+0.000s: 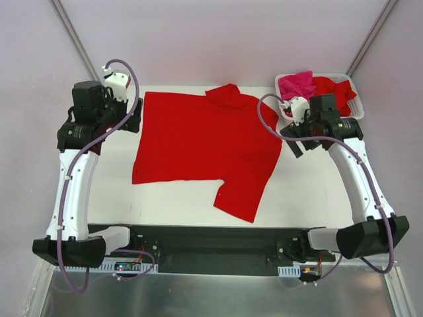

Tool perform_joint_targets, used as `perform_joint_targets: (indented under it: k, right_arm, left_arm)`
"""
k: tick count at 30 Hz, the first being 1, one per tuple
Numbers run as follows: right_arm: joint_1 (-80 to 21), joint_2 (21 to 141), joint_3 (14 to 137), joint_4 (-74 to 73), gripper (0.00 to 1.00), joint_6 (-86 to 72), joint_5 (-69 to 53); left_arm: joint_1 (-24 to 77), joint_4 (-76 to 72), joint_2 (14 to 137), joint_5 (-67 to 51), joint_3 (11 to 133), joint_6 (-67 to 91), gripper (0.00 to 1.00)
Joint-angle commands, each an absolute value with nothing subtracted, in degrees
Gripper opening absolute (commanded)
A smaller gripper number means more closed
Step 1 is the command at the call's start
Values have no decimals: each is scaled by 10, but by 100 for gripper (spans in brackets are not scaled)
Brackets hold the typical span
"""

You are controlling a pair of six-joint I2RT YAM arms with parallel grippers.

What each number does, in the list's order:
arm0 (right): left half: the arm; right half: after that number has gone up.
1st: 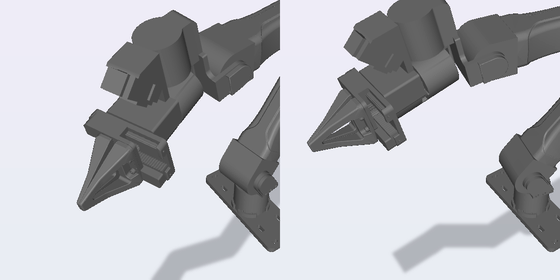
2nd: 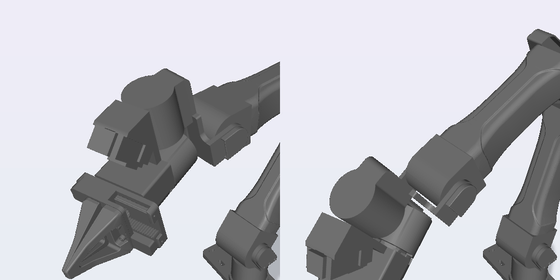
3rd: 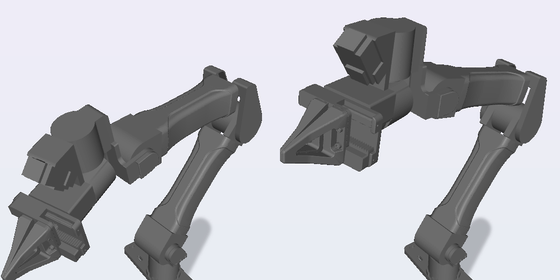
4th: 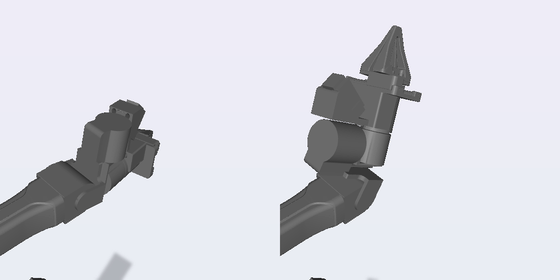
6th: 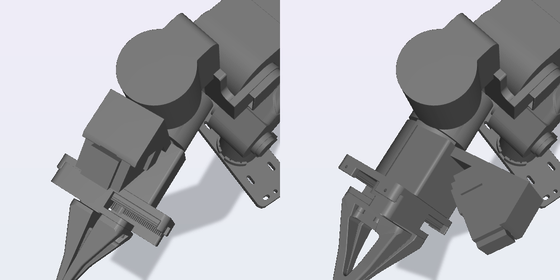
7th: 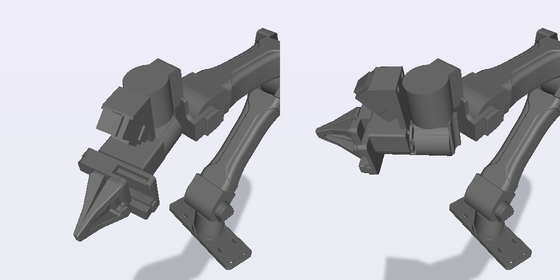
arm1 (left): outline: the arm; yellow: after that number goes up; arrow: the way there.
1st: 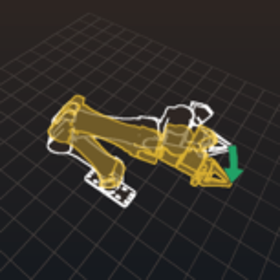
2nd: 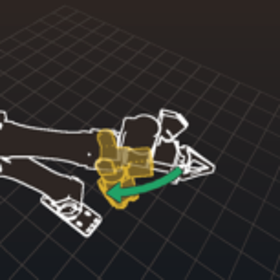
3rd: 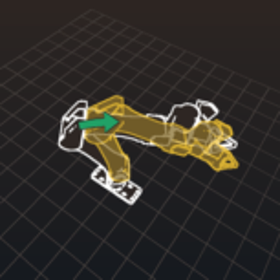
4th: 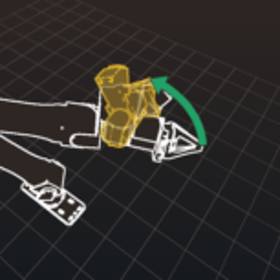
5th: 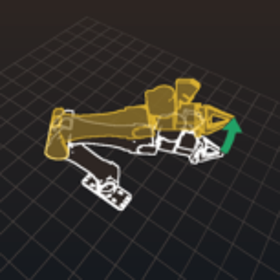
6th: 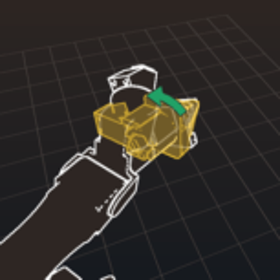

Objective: Fold and stack the t-shirts

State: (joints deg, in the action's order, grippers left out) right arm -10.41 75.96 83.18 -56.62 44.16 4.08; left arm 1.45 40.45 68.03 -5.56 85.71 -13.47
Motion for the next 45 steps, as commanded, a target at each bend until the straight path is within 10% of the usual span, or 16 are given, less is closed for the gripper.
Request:
perform_joint_targets:
  k: [1, 8, 16, 34, 45]
  right_arm:
    - [-117, 701, 792, -464, 96, 399, 43]
    - [-18, 620, 575, -254, 96, 201, -199]
    - [-60, 593, 365, 133, 96, 208, -35]
    - [-2, 639, 133, 445, 96, 247, -146]
    - [-40, 759, 132, 565, 96, 196, 88]
  left_arm:
    - [11, 398, 643, -125, 848, -167, 99]
    - [9, 85, 425, -80, 489, -40, 99]
    - [8, -434, 322, -32, 46, -37, 99]
    - [-8, -672, 684, -23, 40, -9, 99]
    - [-4, -708, 747, -90, 54, -38, 99]
